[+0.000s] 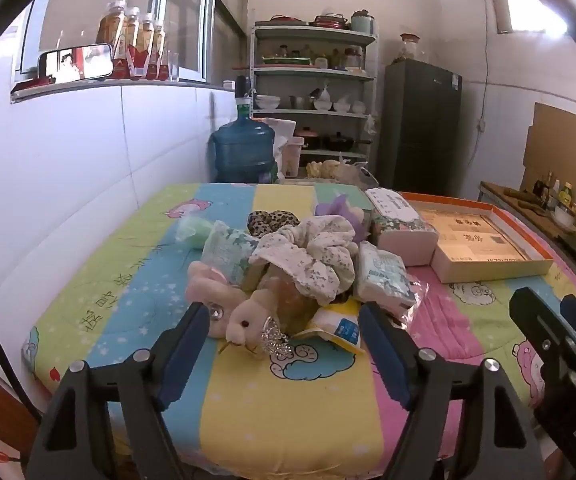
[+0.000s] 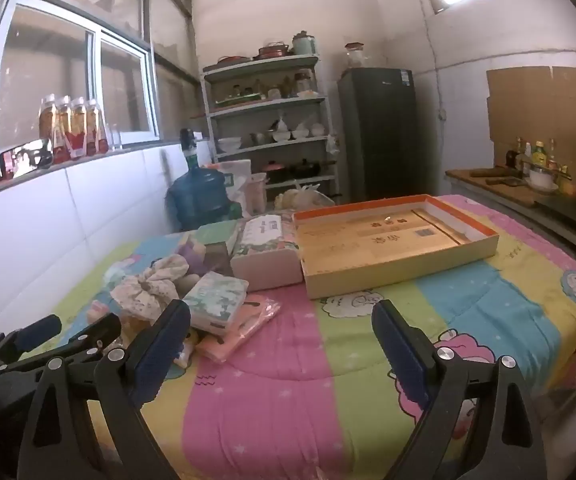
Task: Organize soft objects
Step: 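Move both tools toward the pile of soft items on the quilt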
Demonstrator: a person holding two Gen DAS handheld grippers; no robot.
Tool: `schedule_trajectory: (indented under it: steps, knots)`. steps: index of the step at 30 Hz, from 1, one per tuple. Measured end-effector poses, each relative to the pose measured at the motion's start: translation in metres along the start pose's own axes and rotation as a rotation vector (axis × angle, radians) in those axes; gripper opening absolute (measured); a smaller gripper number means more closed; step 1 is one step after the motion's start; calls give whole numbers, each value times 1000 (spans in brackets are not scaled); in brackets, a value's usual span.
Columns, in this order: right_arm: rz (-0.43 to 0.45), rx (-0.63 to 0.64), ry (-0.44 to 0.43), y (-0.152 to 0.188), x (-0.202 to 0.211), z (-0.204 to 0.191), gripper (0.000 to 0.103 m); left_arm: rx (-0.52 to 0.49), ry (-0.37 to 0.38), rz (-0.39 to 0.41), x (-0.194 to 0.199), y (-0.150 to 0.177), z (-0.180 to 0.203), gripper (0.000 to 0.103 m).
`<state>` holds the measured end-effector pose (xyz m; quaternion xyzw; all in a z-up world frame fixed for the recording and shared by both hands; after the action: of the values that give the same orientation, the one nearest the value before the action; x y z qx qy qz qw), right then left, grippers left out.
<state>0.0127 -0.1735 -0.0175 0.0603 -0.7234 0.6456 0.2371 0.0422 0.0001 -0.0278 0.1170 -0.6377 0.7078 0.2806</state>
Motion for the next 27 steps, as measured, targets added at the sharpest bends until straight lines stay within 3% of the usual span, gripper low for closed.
schedule_trajectory:
  steps: [27]
  knots:
    - [-19, 23, -21, 8, -2, -25, 93, 2, -14, 3, -2, 3, -8, 77]
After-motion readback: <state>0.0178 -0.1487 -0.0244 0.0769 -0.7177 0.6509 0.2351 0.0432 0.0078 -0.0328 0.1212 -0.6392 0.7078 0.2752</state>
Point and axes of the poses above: each gripper's, at about its wrist camera, not at the fingertips, and x roughly against the way its jaws point, z to its right, y to its underside, the point moved 5 cm from there along -x, roughly the way its jaws point, and after that the axes turned 14 degrees about y, right-handed, at the moved point
